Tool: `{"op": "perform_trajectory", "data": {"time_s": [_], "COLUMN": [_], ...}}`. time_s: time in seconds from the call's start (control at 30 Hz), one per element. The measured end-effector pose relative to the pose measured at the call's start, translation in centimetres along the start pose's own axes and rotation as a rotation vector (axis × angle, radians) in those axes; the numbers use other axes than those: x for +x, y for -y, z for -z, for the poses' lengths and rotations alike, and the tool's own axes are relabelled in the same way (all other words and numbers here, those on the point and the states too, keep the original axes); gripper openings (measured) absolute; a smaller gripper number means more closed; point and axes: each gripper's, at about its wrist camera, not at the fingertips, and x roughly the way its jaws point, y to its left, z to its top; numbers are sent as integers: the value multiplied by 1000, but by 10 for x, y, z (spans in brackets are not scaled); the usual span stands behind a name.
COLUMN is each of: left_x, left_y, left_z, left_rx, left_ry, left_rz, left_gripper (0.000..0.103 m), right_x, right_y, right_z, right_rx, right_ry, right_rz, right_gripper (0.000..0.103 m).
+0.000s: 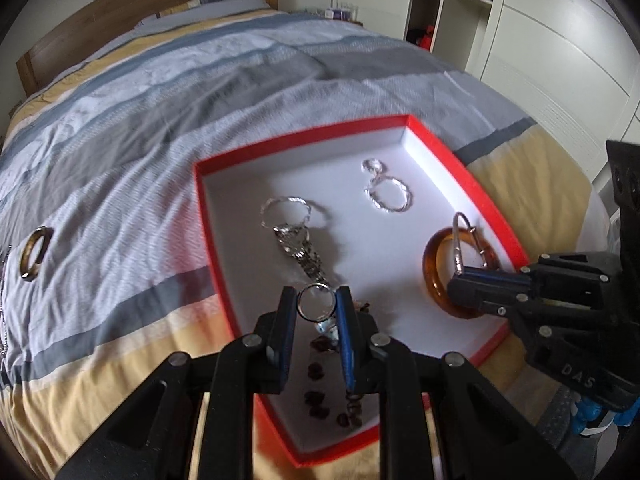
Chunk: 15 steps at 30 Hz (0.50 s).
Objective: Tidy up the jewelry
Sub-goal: 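Carry the ring and hinged bangle into the red box and open both tools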
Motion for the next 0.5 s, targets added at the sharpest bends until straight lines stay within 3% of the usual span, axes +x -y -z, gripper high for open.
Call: {"op": "perform_trajectory", "data": {"time_s": [0.43,0.5], "left_x": [28,28], "left_y": [-6,-7], "left_z": [5,4], "left_rx": [-46,-52], "left_ry": [-53,-57], "left_rz": [18,24], "left_gripper": [21,21], "right_x": [13,12], "right_y": [6,7], "right_z": [2,2], "right_rx": [-2,1], "right_ry": [-46,-45], "right_rz": [-59,-55], "right_gripper": [6,13]}}
